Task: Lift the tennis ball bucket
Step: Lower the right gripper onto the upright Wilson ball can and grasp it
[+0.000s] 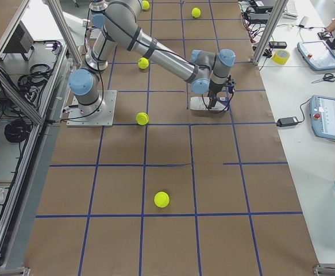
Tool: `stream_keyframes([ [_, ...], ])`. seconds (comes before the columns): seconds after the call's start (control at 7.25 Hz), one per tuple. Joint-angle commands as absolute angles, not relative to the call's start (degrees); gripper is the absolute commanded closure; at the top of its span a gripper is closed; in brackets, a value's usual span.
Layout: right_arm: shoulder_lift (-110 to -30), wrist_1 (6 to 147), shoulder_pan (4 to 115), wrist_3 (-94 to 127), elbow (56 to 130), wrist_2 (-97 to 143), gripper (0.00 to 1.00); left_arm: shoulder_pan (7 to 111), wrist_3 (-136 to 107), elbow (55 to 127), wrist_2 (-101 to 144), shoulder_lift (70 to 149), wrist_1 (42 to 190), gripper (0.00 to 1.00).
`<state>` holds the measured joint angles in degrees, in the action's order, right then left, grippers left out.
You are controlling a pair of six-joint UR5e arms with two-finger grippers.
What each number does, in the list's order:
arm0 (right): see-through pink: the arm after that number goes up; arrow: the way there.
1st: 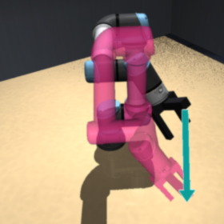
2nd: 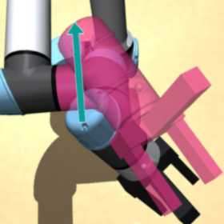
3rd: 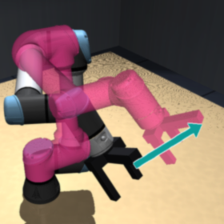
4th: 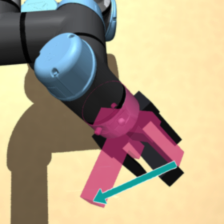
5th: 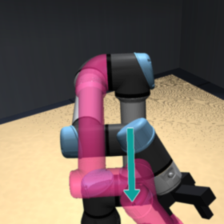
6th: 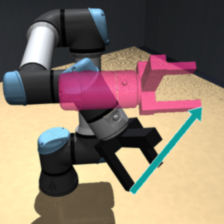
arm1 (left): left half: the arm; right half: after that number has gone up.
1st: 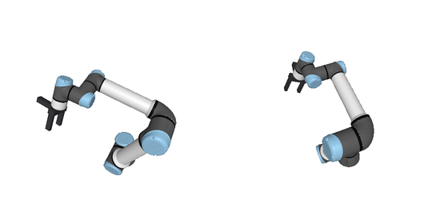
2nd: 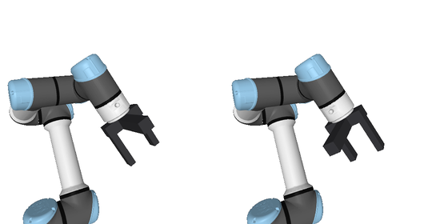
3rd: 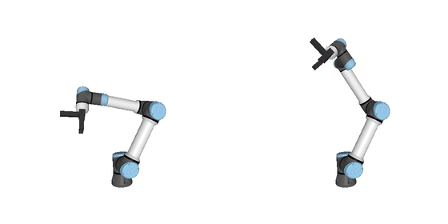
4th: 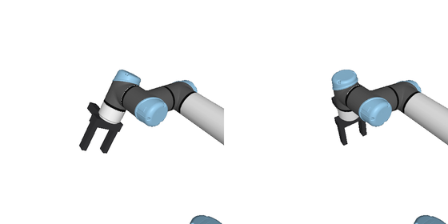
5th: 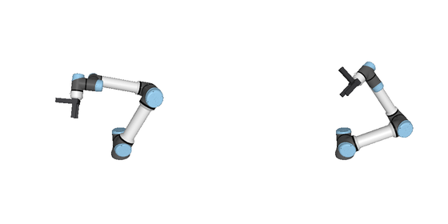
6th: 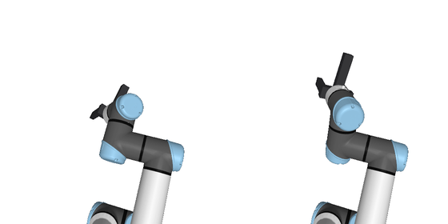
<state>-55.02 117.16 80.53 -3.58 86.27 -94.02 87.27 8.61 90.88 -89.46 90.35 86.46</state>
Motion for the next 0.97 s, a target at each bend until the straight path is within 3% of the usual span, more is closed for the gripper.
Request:
stream_keyframes([
  [0.0,-54.06,117.6,80.51,-3.6,86.4,-94.04,0.03,87.28,8.61,90.88,-89.47,90.35,86.31,0.0],
  [0.14,-53.7,117.6,80.51,-3.6,86.4,-93.96,0.14,87.28,8.61,90.88,-89.39,90.35,86.31,0.0],
  [0.28,-53.09,117.51,80.51,-3.6,86.4,-93.96,0.18,87.28,8.61,90.88,-89.38,90.35,86.4,0.0],
  [0.83,-53.87,117.42,80.59,-3.78,85.35,-93.26,0.26,87.19,8.61,90.88,-89.47,90.44,86.13,0.0],
])
